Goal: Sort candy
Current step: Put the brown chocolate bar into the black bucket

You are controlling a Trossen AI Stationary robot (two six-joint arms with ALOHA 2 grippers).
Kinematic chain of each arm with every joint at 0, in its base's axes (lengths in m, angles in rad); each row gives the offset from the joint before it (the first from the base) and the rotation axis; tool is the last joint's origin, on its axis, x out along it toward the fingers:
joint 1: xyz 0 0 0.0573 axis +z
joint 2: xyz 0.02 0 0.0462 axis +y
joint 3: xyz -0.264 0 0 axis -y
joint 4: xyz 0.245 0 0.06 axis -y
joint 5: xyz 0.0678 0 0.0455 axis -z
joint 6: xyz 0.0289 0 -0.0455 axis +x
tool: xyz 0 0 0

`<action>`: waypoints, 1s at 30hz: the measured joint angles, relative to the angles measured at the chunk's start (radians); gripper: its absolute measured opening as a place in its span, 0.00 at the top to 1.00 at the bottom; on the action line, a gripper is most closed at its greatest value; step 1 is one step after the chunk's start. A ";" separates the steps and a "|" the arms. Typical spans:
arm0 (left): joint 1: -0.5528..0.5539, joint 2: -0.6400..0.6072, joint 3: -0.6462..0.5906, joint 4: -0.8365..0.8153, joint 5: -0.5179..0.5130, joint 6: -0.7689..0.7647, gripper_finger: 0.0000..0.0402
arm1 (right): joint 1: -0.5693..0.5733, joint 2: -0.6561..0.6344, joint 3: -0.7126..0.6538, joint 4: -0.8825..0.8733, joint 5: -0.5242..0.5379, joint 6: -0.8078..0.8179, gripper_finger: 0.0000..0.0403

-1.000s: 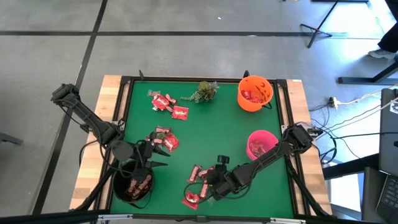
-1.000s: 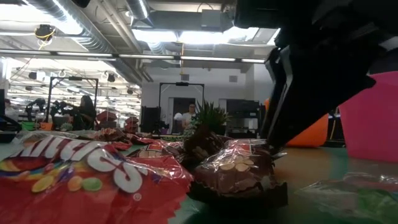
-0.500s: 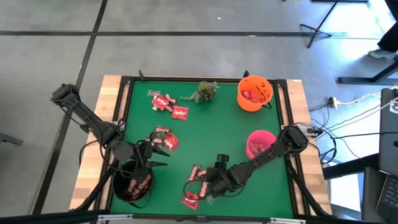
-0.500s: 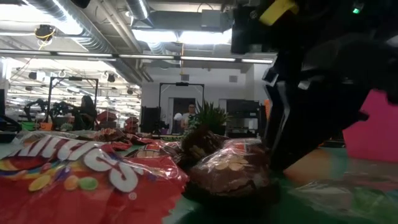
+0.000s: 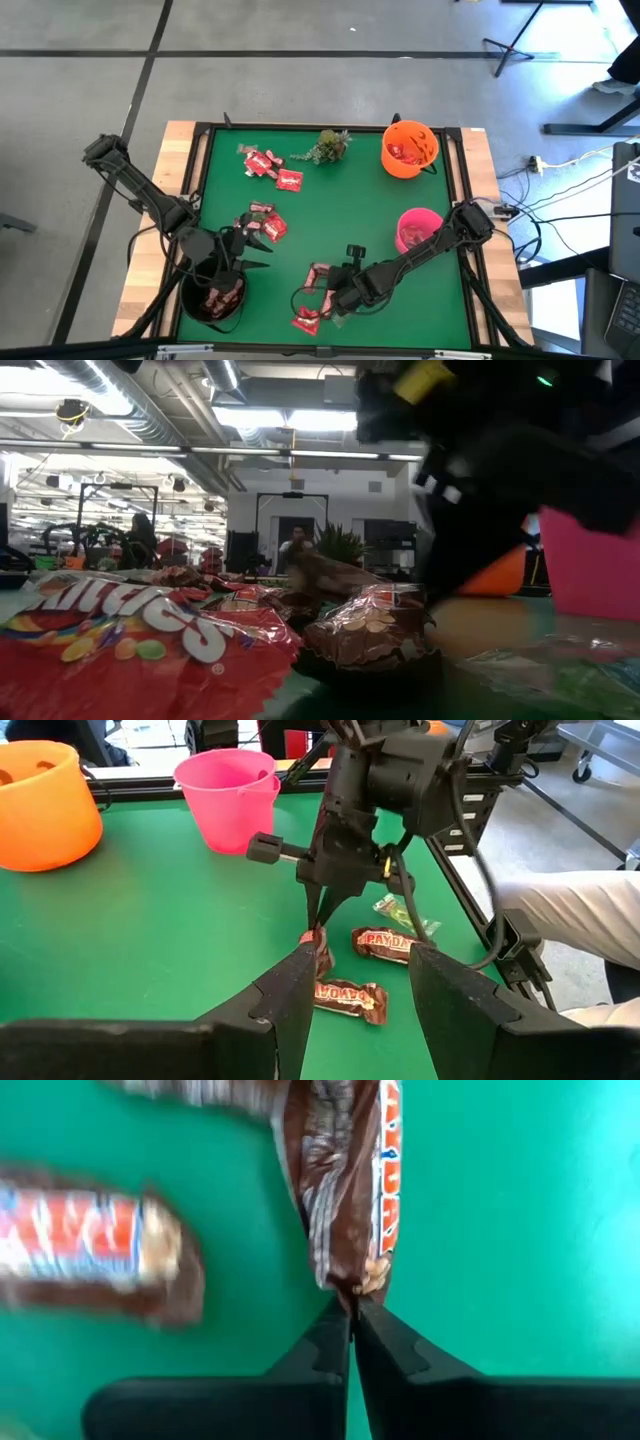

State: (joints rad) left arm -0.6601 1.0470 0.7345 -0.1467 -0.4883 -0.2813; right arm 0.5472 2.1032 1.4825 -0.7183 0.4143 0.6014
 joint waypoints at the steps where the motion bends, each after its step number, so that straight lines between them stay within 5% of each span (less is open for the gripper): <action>1: 0.000 0.000 0.000 0.000 0.000 0.000 0.62 | 0.000 -0.003 0.013 0.002 0.012 0.000 0.96; 10: -0.034 0.033 0.000 -0.003 0.007 0.046 0.62 | 0.001 -0.079 0.096 0.002 0.097 -0.015 1.00; 20: -0.024 0.256 0.000 0.145 -0.056 0.228 0.61 | 0.002 -0.104 0.143 0.023 0.149 -0.057 1.00; 30: 0.026 0.288 0.000 0.195 -0.062 0.263 0.47 | 0.002 -0.105 0.143 0.032 0.125 -0.058 1.00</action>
State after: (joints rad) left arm -0.6339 1.3351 0.7345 0.0484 -0.5503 -0.0188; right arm 0.5488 1.9984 1.6251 -0.6861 0.5392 0.5438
